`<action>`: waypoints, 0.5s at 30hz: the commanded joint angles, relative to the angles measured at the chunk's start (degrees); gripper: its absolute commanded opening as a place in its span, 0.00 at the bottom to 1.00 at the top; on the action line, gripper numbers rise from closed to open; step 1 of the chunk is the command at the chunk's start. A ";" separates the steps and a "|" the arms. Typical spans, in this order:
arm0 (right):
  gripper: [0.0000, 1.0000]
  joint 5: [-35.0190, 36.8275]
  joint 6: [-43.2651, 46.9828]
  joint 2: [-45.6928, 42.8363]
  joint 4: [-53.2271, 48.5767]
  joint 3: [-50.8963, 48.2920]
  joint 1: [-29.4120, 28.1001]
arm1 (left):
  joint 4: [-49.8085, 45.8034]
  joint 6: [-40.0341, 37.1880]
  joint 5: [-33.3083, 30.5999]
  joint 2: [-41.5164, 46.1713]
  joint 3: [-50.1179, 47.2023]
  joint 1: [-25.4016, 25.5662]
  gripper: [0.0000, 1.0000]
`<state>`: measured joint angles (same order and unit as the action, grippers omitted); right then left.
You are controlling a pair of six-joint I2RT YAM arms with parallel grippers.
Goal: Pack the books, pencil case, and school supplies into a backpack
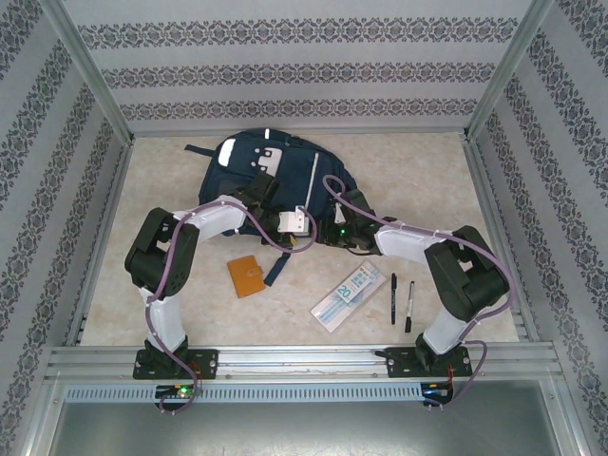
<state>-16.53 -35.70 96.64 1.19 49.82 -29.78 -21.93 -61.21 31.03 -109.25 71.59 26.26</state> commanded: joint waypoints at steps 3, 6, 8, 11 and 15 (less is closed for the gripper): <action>0.39 6.93 -0.51 2.90 1.45 1.94 -2.24 | 1.94 -1.79 3.87 2.40 -1.67 0.34 0.08; 0.21 6.38 -0.38 3.42 1.23 2.60 -2.44 | -0.77 -4.60 4.64 3.22 -1.28 0.31 0.00; 0.09 6.26 -0.20 3.09 0.77 2.60 -2.30 | -1.95 -4.90 4.06 3.44 -0.75 0.15 0.00; 0.00 6.08 0.02 1.80 -0.20 1.81 -1.43 | -4.17 -6.21 3.78 3.81 -0.27 -0.52 0.00; 0.00 3.87 0.01 -1.03 -0.81 -0.57 1.45 | -5.25 -8.76 4.04 4.79 -1.10 -2.33 0.00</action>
<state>-13.67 -35.66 98.45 1.76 50.70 -31.18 -21.50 -66.08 32.49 -107.59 70.96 25.61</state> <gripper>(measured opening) 0.043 0.050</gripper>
